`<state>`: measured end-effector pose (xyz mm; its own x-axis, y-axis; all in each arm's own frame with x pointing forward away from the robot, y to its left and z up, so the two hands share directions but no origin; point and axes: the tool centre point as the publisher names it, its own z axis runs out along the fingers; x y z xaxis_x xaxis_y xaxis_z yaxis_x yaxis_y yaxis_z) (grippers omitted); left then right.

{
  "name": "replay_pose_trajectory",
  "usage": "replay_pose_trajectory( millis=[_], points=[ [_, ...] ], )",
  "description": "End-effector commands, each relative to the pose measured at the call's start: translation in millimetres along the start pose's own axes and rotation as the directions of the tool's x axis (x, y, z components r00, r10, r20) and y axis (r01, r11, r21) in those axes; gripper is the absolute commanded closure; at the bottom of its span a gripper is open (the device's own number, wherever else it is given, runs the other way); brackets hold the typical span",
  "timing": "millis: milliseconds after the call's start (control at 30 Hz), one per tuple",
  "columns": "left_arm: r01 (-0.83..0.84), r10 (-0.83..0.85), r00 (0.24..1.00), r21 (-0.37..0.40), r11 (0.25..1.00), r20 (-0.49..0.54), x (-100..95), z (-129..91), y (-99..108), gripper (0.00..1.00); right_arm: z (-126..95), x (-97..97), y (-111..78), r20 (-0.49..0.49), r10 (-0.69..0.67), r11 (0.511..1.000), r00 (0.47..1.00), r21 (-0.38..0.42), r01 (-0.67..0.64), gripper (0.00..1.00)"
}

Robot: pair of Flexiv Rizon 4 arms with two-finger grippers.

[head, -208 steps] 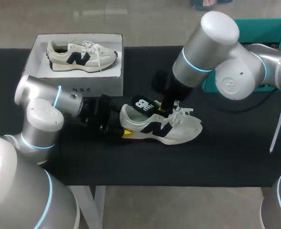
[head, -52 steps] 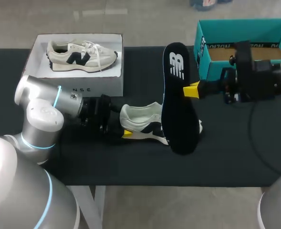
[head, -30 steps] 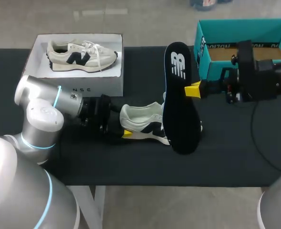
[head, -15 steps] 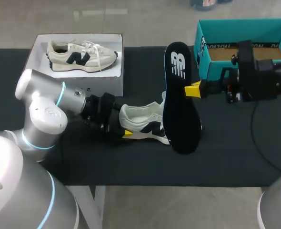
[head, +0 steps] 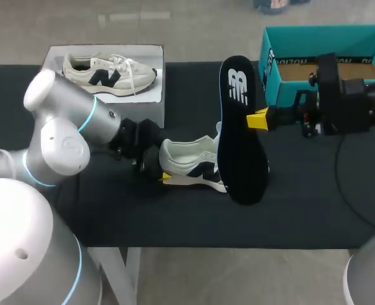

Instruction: Take the shoe out of the shoebox, open the shoe tongue, remove and reinsert the insole, then place the shoe into the shoebox

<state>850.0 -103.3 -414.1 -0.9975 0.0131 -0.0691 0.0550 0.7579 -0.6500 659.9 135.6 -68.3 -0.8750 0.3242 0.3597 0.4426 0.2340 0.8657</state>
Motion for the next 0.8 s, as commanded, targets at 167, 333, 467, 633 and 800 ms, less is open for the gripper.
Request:
replay_pose_trajectory(
  millis=[167, 333, 467, 633, 800],
  points=[
    [-0.032, 0.002, 0.996, -0.354, 0.935, -0.085, 2.3, -7, -15, 0.00, 2, -0.4, -0.2, 0.002, 0.002, 1.000, 1.000, 0.001, -0.002, 1.00],
    [-0.034, 0.015, 0.999, -0.404, 0.914, -0.049, 1.7, -16, -19, 0.00, 2, -0.4, -0.2, 0.002, 0.002, 1.000, 1.000, 0.001, -0.002, 1.00],
    [-0.043, 0.037, 0.999, -0.468, 0.883, -0.021, -0.5, -24, -24, 0.00, 2, -0.4, -0.2, 0.002, 0.002, 1.000, 1.000, 0.001, -0.002, 1.00],
    [-0.064, 0.045, 0.998, -0.509, 0.858, -0.049, 1.4, -32, -35, 0.00, 2, -0.4, -0.2, 0.002, 0.002, 1.000, 1.000, 0.001, -0.002, 1.00],
    [-0.028, -0.005, 0.998, -0.524, 0.851, -0.062, -1.3, -36, -38, 0.00, 2, -0.4, -0.2, 0.002, 0.002, 1.000, 1.000, 0.001, -0.002, 1.00]
  ],
)
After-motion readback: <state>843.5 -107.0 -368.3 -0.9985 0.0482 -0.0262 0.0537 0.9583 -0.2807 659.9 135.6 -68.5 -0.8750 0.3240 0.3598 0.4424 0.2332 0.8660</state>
